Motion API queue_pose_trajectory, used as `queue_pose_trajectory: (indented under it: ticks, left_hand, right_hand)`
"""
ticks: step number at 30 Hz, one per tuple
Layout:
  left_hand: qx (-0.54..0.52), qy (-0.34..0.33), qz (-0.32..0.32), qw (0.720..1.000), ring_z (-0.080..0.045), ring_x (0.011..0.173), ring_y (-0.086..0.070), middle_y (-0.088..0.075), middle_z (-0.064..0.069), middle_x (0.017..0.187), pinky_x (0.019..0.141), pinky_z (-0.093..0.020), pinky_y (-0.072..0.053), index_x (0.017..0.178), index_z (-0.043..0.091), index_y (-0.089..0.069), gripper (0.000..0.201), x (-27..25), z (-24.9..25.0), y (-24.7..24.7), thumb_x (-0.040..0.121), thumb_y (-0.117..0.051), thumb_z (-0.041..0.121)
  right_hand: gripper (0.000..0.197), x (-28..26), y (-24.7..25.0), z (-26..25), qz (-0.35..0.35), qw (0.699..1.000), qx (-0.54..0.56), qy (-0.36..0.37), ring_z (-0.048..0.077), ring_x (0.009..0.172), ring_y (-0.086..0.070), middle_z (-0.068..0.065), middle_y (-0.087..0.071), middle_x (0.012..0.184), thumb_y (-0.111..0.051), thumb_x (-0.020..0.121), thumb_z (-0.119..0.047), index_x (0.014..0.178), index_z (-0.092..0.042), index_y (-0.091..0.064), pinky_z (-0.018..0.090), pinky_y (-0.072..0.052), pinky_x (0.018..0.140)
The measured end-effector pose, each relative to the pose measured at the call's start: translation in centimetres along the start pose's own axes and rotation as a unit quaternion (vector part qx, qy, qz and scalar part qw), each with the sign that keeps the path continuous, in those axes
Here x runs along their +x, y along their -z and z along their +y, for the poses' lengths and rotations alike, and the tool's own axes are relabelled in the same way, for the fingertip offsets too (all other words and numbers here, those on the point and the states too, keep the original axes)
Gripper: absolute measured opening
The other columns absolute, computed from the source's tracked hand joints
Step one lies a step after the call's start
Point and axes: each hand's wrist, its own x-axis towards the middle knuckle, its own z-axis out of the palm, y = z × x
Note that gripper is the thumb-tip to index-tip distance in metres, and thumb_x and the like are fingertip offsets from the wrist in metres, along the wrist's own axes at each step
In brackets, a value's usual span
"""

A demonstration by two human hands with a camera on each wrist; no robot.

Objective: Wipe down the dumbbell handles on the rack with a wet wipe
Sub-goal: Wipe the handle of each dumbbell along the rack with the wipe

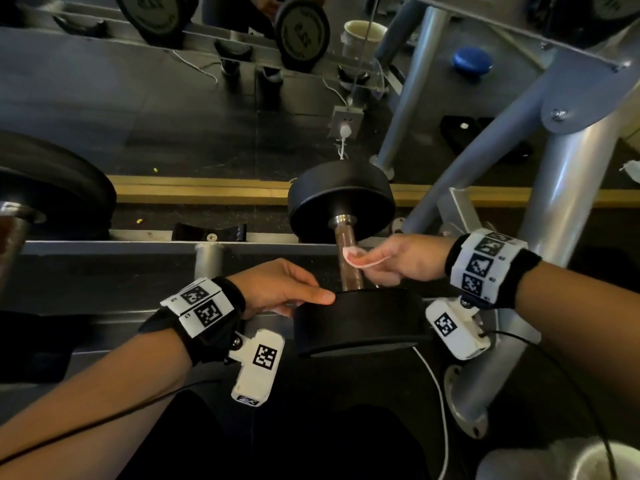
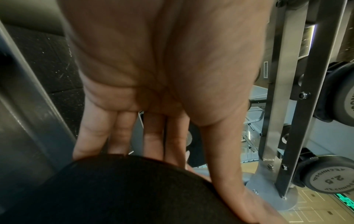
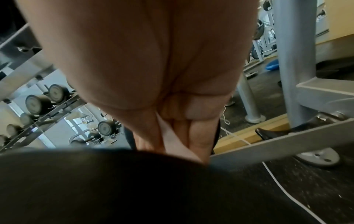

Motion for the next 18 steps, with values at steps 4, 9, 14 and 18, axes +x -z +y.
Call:
queue_pose_trajectory:
  ticks: [4,9,14,18]
  left_hand:
    - [-0.026,-0.031,0.019,0.999,-0.023,0.113,-0.066,-0.072,-0.001,0.117,0.105,-0.05,-0.048,0.118,0.028,-0.068,0.058,0.1,0.8,0.1,0.063,-0.081,0.041]
    - [-0.072,-0.155,0.096,0.981,-0.015,0.117,-0.062,-0.064,0.007,0.128,0.104,-0.039,-0.049,0.134,0.035,-0.053,0.057,0.1,2.9,-0.8,0.085,-0.076,0.017]
    - [-0.145,-0.175,0.116,0.967,-0.025,0.101,-0.068,-0.07,-0.019,0.111,0.093,-0.034,-0.056,0.116,0.002,-0.067,0.024,0.5,3.4,-1.3,0.092,-0.065,0.006]
    - [-0.139,-0.158,0.115,0.971,-0.019,0.088,-0.065,-0.068,-0.011,0.094,0.083,-0.032,-0.056,0.104,0.0,-0.068,0.013,0.9,3.2,-0.7,0.092,-0.066,0.005]
  right_hand:
    - [0.03,-1.6,1.4,-2.2,-0.045,0.996,0.054,-0.048,-0.002,0.076,-0.052,-0.01,-0.056,0.094,-0.054,0.099,-0.014,0.129,-0.013,-0.059,0.005,-0.042,0.063]
    - [0.009,-3.2,2.2,-4.0,0.061,0.938,0.34,-0.041,0.016,0.084,-0.056,0.008,-0.051,0.099,-0.053,0.097,-0.008,0.104,-0.013,-0.049,0.025,-0.05,0.062]
    - [0.012,-2.7,0.2,-5.0,0.106,0.896,0.428,-0.055,0.018,0.086,-0.057,0.008,-0.052,0.095,-0.054,0.096,-0.002,0.097,-0.014,-0.052,0.03,-0.054,0.063]
    - [0.011,-2.4,-1.8,-4.6,0.159,0.875,0.454,-0.061,0.022,0.089,-0.059,0.008,-0.056,0.095,-0.058,0.094,-0.003,0.095,-0.014,-0.055,0.035,-0.056,0.073]
